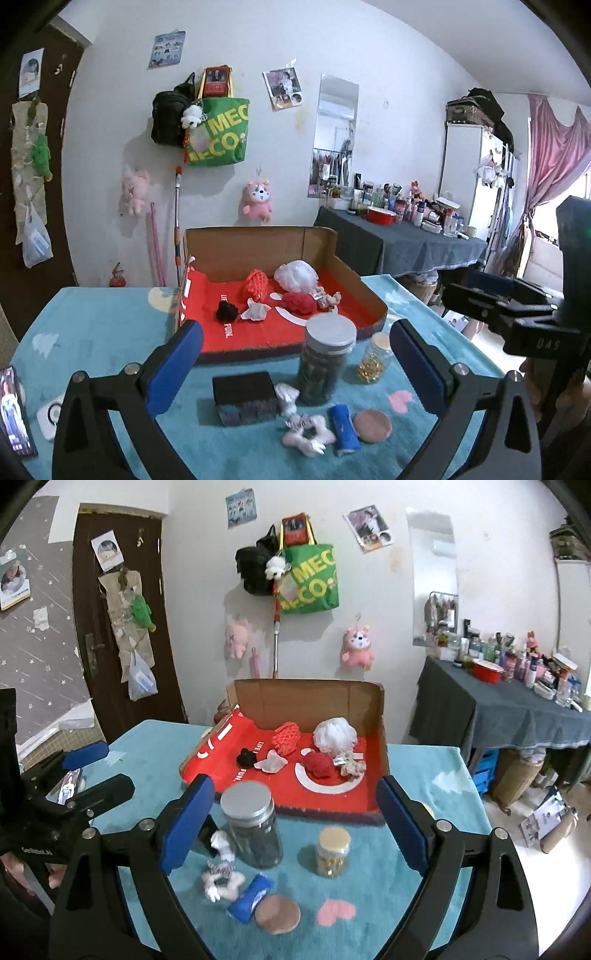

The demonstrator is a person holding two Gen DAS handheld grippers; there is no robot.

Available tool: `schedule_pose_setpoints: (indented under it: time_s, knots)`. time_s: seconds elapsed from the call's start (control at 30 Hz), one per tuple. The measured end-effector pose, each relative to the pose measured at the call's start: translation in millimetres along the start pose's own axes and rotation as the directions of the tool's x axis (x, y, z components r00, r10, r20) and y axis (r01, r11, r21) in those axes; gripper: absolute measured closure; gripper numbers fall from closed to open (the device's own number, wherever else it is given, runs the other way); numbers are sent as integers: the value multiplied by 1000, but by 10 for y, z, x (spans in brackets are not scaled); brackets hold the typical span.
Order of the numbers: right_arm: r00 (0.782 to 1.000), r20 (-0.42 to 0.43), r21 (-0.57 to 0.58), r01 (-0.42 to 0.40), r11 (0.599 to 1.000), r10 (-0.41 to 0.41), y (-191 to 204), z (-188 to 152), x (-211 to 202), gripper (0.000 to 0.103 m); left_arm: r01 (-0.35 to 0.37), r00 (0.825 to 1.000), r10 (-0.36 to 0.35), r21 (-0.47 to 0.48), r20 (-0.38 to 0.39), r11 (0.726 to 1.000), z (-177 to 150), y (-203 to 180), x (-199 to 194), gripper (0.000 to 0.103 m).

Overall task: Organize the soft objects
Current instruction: 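Withdraw both tools from the box back toward the remaining items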

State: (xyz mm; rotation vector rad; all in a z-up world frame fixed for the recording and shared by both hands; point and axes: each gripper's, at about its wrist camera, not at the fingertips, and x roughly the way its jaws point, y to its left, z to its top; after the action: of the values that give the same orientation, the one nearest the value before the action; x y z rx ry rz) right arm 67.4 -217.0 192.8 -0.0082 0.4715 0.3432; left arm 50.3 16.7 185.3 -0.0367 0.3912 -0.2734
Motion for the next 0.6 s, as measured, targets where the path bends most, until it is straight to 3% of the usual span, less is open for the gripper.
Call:
schedule_pose_setpoints:
  time_s: [0.33, 0.6]
  knots:
    - [988, 94, -10, 124, 992, -123, 86, -639, -322, 9, -60, 997, 60, -5, 53, 998, -510, -176, -197, 0]
    - [979, 135, -11, 154, 988, -151, 100, -1022, -318, 7, -61, 997, 62, -35, 35, 998, -824, -149, -115, 0]
